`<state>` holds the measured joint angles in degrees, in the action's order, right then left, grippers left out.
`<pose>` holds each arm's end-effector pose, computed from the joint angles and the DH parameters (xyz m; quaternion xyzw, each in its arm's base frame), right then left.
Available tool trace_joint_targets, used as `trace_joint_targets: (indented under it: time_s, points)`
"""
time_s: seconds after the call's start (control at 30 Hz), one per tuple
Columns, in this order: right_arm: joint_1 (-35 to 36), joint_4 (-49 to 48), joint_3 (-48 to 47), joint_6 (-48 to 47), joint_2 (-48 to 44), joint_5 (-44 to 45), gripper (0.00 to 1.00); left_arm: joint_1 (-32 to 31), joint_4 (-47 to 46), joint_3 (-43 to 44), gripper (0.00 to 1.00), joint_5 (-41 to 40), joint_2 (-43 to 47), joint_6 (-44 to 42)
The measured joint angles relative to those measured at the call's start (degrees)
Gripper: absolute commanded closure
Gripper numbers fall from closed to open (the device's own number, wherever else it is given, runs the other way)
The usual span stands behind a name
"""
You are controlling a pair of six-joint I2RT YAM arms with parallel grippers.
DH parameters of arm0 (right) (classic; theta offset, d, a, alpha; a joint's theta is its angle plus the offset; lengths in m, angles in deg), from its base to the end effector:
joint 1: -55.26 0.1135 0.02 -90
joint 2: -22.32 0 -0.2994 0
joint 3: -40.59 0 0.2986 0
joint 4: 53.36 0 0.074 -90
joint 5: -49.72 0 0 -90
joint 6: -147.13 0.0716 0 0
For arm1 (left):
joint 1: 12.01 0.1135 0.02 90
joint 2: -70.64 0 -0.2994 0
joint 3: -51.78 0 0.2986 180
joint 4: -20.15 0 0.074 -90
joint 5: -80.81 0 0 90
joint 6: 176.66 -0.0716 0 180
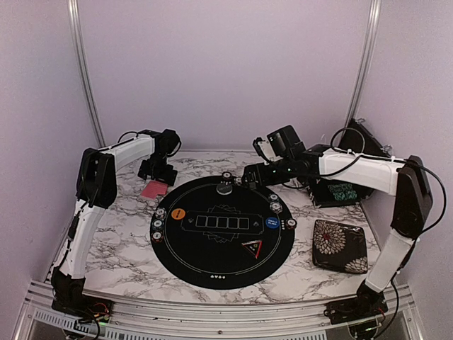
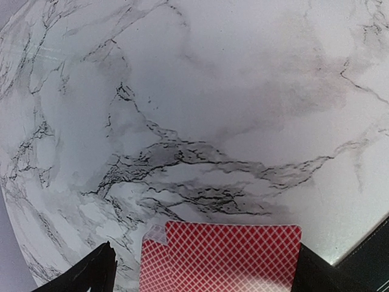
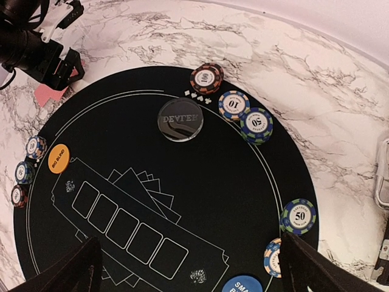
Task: Distribute texas hold em gaming equipment
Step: Pick up the face-down deck piles from the center of the board.
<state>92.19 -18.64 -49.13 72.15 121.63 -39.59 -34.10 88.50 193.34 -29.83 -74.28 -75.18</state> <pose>0.3739 0.2799 0.2575 -0.1728 0.9052 0.1650 0.3514 0.5723 -0.2050 0.1342 0.0615 0.9698 0.1242 0.2008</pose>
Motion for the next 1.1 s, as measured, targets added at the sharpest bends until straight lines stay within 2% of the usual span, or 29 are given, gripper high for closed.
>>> trace_joint_targets:
  time_s: [1.1]
  points:
    - [0.0,0.07,-0.52,-0.02,1.53,-1.92,0.01,2.1,-3.08,-6.86,0.01,2.25,3.76,1.38]
